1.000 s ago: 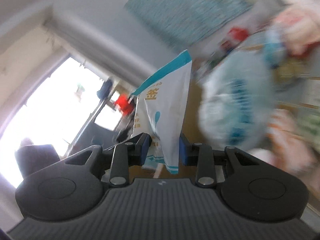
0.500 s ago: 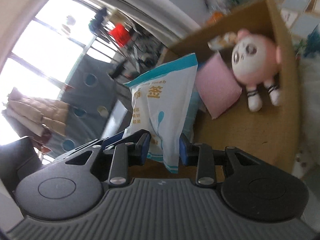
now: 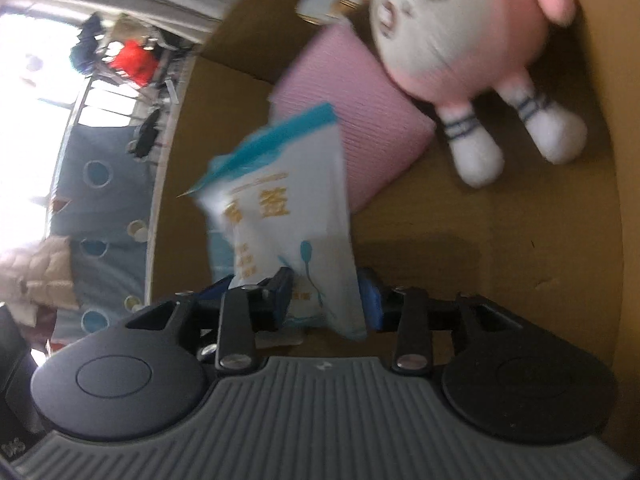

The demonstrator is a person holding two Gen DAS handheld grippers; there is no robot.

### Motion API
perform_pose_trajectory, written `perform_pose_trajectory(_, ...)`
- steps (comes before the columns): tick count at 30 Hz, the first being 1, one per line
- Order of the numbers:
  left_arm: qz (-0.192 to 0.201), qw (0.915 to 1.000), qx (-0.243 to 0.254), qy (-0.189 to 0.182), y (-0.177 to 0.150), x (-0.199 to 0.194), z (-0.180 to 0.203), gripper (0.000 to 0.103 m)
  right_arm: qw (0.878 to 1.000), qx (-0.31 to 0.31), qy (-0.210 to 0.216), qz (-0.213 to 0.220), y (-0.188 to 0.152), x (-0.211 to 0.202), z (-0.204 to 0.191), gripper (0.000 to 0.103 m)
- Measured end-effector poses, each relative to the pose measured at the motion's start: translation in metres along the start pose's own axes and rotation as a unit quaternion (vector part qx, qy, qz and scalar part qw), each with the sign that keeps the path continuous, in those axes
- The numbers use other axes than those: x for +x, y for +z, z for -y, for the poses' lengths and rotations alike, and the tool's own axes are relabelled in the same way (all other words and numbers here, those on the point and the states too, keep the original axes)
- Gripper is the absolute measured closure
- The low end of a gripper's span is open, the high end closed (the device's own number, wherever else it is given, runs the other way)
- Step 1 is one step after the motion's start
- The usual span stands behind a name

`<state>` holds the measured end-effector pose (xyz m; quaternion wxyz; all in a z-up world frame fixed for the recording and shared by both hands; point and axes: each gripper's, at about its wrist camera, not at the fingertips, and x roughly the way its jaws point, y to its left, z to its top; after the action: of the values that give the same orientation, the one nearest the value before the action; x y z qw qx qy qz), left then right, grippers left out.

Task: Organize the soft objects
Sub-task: 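Lower the white packet into the box and open the right gripper, then move the right tool back to the blue-and-white wet-wipes pack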

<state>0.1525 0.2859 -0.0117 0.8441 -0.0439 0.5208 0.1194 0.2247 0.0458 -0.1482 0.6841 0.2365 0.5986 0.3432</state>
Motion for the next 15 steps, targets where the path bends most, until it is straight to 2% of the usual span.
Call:
perform_pose_trajectory(2, -0.002, 1.0, -0.004, -0.003, -0.002, 0.0, -0.002, 0.056, 1.0, -0.001, -0.008, 0.003, 0.001, 0.004, 0.0, 0.057)
perform_pose_trajectory(4, -0.001, 1.0, -0.006, -0.004, -0.003, -0.002, -0.003, 0.047, 1.0, -0.001, -0.013, 0.009, 0.001, 0.003, -0.001, 0.048)
perform_pose_trajectory(7, 0.01, 0.9999, -0.003, -0.005, -0.002, -0.008, -0.001, 0.042, 0.999, -0.017, -0.022, 0.026, 0.001, -0.003, -0.006, 0.035)
perform_pose_trajectory(10, 0.022, 0.9997, -0.002, 0.001, -0.001, -0.017, 0.002, 0.033, 0.998, -0.022, -0.021, 0.046, 0.0, -0.013, -0.014, 0.027)
perform_pose_trajectory(15, 0.04, 0.9992, -0.001, -0.004, -0.004, -0.034, 0.009, 0.03, 0.996, -0.036, 0.009, 0.077, -0.004, -0.039, -0.023, 0.025)
